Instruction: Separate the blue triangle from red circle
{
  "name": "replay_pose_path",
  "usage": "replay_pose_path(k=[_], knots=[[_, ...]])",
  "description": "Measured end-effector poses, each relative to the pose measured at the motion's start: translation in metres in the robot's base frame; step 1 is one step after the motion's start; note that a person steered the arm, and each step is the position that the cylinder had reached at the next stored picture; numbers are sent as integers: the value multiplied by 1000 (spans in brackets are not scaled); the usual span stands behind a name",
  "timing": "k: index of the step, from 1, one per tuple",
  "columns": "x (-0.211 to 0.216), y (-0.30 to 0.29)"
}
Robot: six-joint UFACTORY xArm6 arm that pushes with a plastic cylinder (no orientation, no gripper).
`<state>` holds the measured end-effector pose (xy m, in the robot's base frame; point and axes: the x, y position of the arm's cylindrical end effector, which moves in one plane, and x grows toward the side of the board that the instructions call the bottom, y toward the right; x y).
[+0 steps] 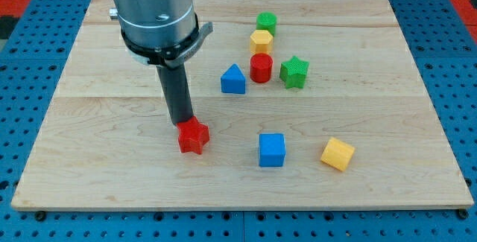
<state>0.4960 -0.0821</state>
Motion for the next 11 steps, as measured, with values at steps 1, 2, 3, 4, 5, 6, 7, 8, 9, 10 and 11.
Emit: replay_pose_path(k=[1, 2, 3, 4, 5, 6, 7, 8, 9, 10, 11], knots=[[10, 6], [4, 7], [-50, 32], [-51, 119], [-70, 146], [-83, 116], [-95, 52], [-112, 12], [-90, 17], [-73, 24], [-66, 9]])
